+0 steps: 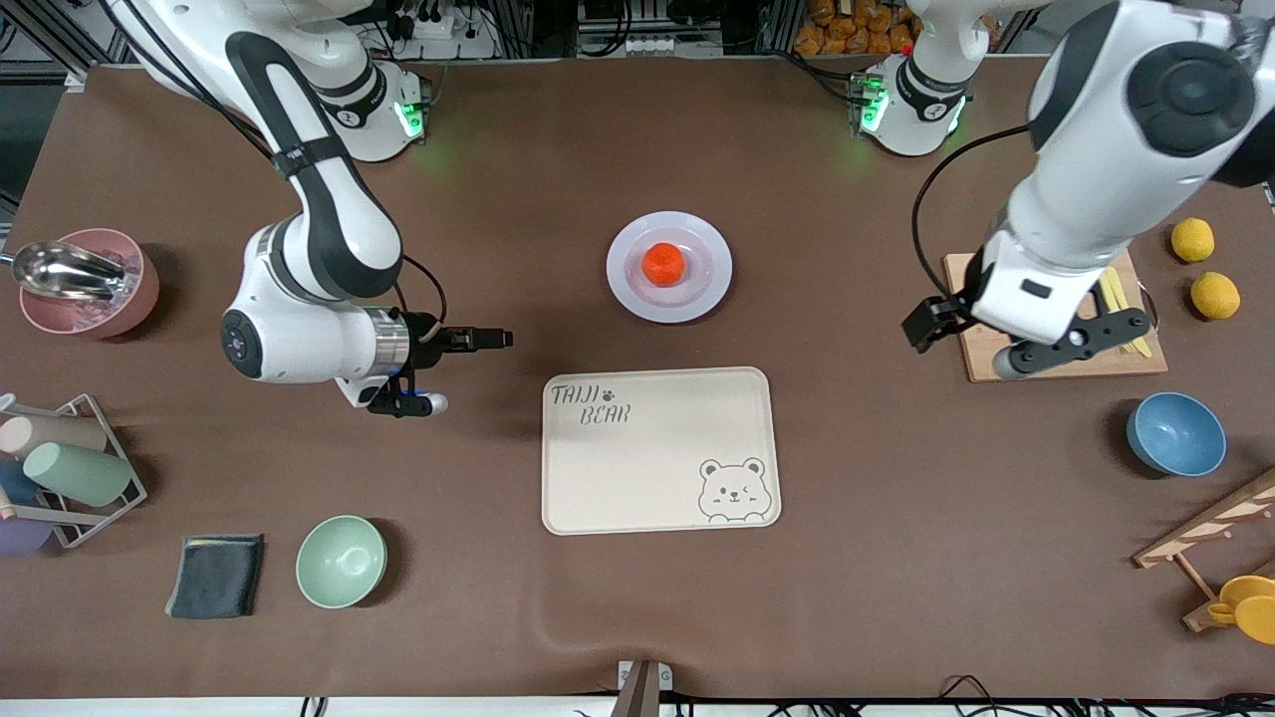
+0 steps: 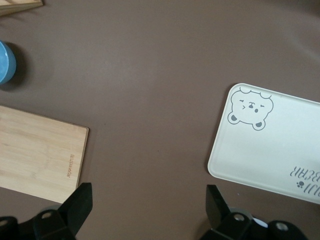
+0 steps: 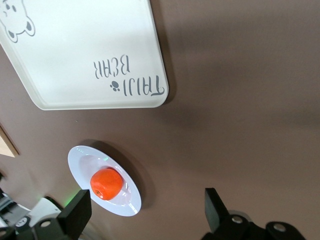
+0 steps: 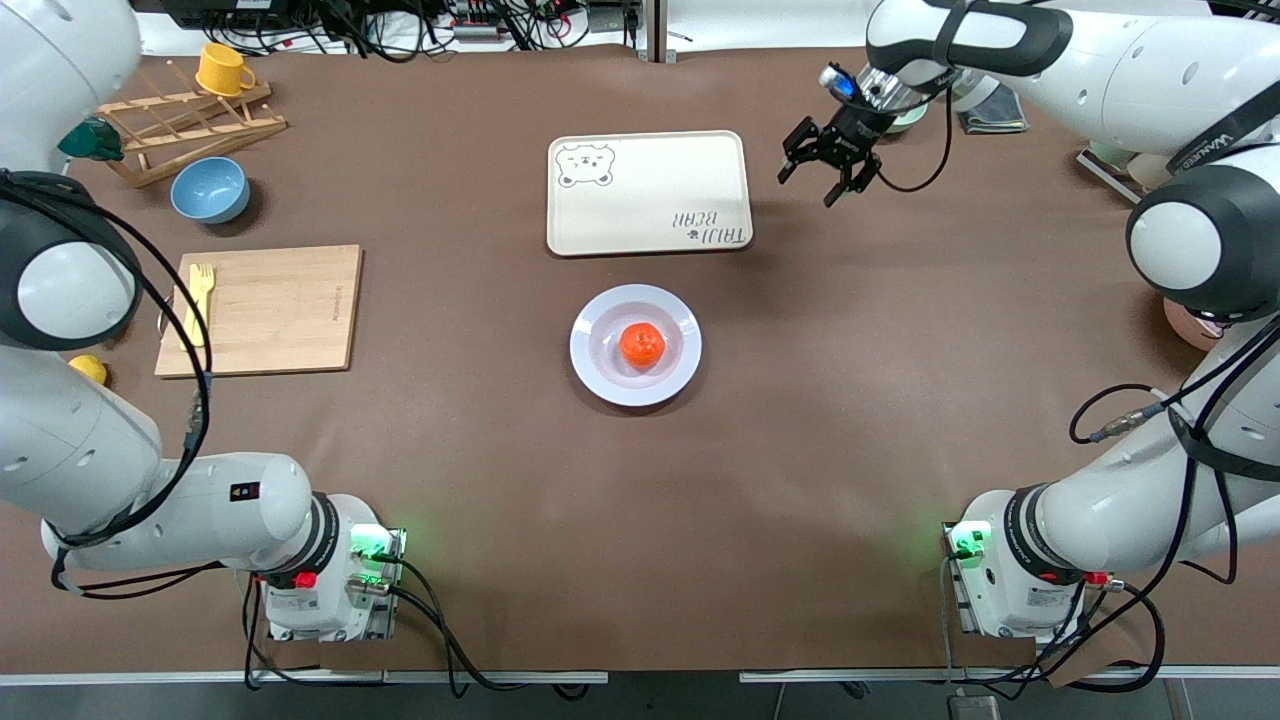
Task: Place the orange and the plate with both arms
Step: 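Open the left gripper and withdraw while the right gripper approaches the plate, then move the right gripper to the plate rim and grasp it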
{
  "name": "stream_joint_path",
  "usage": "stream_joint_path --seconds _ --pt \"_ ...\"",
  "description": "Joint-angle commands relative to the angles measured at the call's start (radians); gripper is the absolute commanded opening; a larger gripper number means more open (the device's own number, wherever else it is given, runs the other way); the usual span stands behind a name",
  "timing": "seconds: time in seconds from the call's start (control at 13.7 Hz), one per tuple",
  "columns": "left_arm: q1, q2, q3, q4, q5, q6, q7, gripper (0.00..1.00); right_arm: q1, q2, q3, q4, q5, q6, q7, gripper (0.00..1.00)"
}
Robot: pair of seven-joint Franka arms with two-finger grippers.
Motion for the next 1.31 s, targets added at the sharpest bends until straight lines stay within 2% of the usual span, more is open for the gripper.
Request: stream_joint_path --seconds 0.0,0.15,0.36,0.66,1.02,1.24 --pt "-0.047 -0.071 0.18 -0.02 -0.113 -0.055 0.178 1.0 0.031 -0.011 -0.003 -0.107 0.109 0.072 -0.04 1.0" --pt "-0.079 -0.093 0.243 -0.027 -0.114 -0.067 0.264 1.0 0.045 -0.01 -0.003 -0.182 0.224 0.123 -0.153 1.0" --pt "-0.144 -0.13 0.37 -0.049 -0.117 -0.105 0.347 1.0 0.061 -0.008 -0.003 -0.256 0.352 0.163 -0.302 1.0" --pt "-0.142 -0.199 0.38 -0.112 -0.123 -0.11 0.36 1.0 0.123 -0.005 -0.003 -0.296 0.384 0.24 -0.308 1.0" --pt "-0.141 -0.205 0.376 -0.121 -0.128 -0.121 0.36 1.0 0.189 0.054 -0.003 -0.299 0.617 0.297 -0.481 1.0" --pt "-0.139 -0.208 0.376 -0.115 -0.128 -0.128 0.361 1.0 0.244 0.068 -0.003 -0.299 0.694 0.339 -0.5 1.0"
